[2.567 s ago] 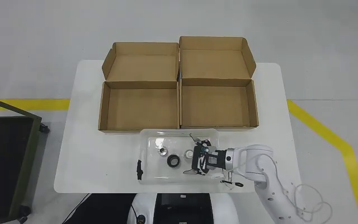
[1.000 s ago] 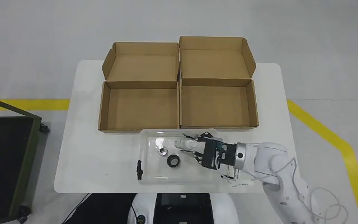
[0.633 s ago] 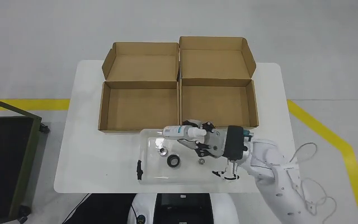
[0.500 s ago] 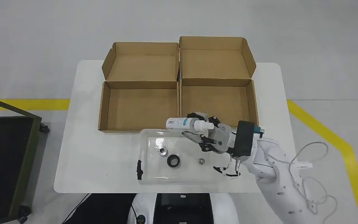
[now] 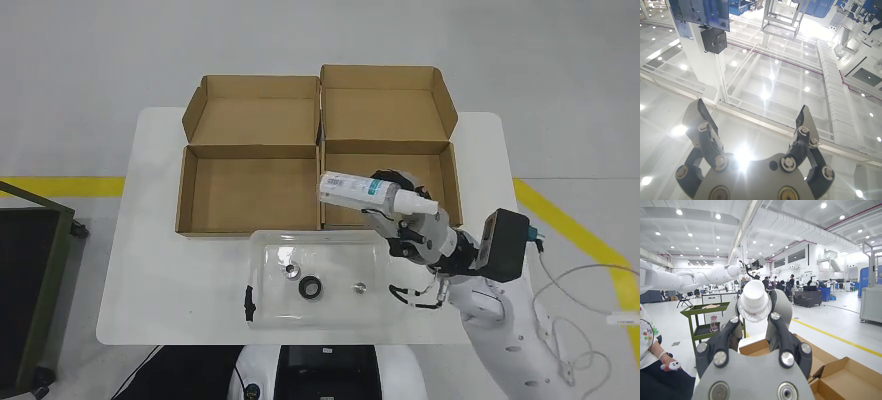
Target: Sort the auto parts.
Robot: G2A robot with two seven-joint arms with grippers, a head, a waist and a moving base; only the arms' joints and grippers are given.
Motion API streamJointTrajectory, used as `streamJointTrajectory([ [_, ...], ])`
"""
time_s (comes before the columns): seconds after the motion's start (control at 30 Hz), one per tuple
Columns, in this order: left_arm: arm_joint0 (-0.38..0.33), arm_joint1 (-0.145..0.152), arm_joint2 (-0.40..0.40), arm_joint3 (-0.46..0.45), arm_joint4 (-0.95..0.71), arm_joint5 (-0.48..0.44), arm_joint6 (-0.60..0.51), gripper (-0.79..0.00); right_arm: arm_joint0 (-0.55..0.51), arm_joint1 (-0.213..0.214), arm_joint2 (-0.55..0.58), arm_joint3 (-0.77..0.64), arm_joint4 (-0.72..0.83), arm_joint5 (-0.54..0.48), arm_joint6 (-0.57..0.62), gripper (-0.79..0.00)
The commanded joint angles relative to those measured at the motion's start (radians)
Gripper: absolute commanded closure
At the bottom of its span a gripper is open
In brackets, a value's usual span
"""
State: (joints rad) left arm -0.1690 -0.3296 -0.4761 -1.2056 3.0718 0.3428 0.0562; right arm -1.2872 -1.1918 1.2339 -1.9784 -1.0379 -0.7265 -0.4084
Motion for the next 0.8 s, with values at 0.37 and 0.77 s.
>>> streamJointTrajectory([
  [0.37,0.000,0.000,0.000,0.000,0.000,0.000,0.000,-0.785,0.002,-0.004,-0.013,0.035,-0.040,-0.021,-0.028,0.000],
  [0.77,0.000,0.000,0.000,0.000,0.000,0.000,0.000,-0.785,0.043,0.005,0.008,0.091,-0.167,0.064,0.298,0.000],
])
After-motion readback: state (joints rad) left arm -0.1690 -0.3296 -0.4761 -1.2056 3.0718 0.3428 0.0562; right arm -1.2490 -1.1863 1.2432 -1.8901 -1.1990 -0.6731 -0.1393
